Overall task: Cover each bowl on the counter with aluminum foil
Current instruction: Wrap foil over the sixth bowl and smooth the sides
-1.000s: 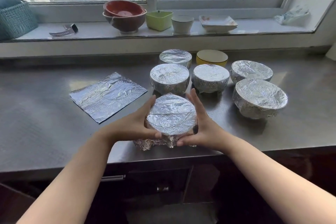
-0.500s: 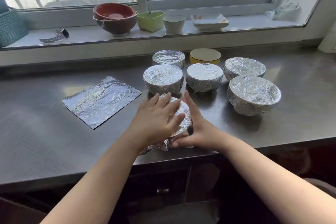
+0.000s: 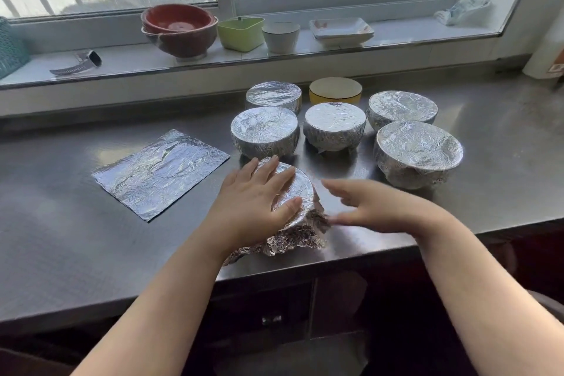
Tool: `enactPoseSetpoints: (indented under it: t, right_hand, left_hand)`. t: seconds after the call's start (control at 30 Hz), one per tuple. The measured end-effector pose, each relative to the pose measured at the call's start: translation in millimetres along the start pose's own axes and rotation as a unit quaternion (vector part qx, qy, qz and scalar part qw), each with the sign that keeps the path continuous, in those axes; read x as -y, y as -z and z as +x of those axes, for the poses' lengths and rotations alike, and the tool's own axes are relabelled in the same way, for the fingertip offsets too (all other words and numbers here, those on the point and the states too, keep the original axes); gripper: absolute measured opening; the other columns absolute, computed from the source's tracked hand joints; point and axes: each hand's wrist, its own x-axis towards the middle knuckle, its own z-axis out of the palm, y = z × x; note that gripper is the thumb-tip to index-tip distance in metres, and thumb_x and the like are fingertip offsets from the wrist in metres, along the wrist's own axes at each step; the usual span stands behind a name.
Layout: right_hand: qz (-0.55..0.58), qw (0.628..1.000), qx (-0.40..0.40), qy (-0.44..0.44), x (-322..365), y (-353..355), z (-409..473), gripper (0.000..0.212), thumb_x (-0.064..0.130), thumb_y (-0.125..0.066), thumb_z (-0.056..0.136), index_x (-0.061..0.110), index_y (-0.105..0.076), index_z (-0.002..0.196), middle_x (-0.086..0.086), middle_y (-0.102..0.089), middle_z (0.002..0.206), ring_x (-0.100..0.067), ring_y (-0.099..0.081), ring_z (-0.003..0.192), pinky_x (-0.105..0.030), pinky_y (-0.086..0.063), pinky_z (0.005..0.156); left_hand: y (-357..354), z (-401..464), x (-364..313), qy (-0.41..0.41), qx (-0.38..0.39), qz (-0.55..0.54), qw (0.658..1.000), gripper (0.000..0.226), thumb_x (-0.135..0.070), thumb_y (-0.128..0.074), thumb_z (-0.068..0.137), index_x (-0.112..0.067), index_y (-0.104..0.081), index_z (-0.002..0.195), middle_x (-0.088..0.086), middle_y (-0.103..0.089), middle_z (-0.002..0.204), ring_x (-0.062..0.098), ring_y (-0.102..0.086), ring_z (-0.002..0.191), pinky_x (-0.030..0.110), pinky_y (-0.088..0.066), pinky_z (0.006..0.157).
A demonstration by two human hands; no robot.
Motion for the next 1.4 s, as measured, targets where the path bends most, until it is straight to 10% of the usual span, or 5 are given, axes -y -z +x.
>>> enactPoseSetpoints:
  t: [0.17,0.3,0.7,1.1,1.4]
  right_hand:
    - [0.271,0.925,-0.261,0.042,33.5,7.8,0.1,0.031,0.005,-0.05,0.099,0.013,-0.065,0.124,0.003,-0.07,0.117,-0.005,-0.064,0.109,-0.028,-0.048,0.103]
    - [0.23,0.95,-0.207,0.052,57.1,-30.7,26.2,0.04,0.01,-0.045,0.102,0.008,-0.047,0.142,-0.001,-0.053,0.141,-0.005,-0.047,0.129,-0.009,-0.031,0.103]
    - [0.319,0.929,-0.184,-0.035,43.3,-50.1,55.0,0.04,0.01,-0.037,0.103,0.01,-0.049,0.141,-0.003,-0.05,0.145,-0.013,-0.042,0.135,-0.024,-0.029,0.113]
    - [0.412,0.897,-0.153,-0.042,37.2,-54.9,54.0,0.03,0.016,-0.039,0.099,0.011,-0.069,0.098,-0.007,-0.068,0.095,-0.02,-0.061,0.09,-0.039,-0.048,0.087]
    - [0.495,0.864,-0.063,-0.069,29.4,-53.8,51.0,0.035,0.018,-0.034,0.101,0.017,-0.056,0.073,0.006,-0.056,0.05,-0.007,-0.052,0.044,-0.017,-0.04,0.044]
  left_hand:
    - [-3.1,1.4,2.1,-0.002,-0.011,0.004,1.0,0.076,-0.076,-0.009,0.08,-0.048,-0.012,0.151,-0.013,-0.004,0.164,0.015,0.0,0.15,0.041,-0.005,0.118]
    - [-4.2,1.7,2.4,-0.003,-0.018,0.006,1.0,0.084,-0.077,-0.001,0.074,-0.046,-0.01,0.152,-0.013,-0.003,0.164,0.015,0.0,0.15,0.041,-0.006,0.119]
    - [-5.2,2.4,1.2,-0.002,-0.036,-0.008,0.999,0.083,-0.065,0.002,0.075,-0.04,-0.015,0.153,-0.014,-0.008,0.163,0.013,-0.003,0.15,0.039,-0.006,0.119]
    - [-6.7,2.5,2.4,-0.002,-0.051,-0.013,0.999,0.08,-0.062,0.004,0.078,-0.04,-0.017,0.152,-0.017,-0.01,0.162,0.011,-0.005,0.149,0.037,-0.007,0.118]
    - [-4.4,2.0,3.5,-0.013,-0.05,-0.023,0.998,0.08,-0.063,-0.001,0.078,-0.04,-0.02,0.152,-0.016,-0.011,0.162,0.011,-0.007,0.15,0.037,-0.008,0.118]
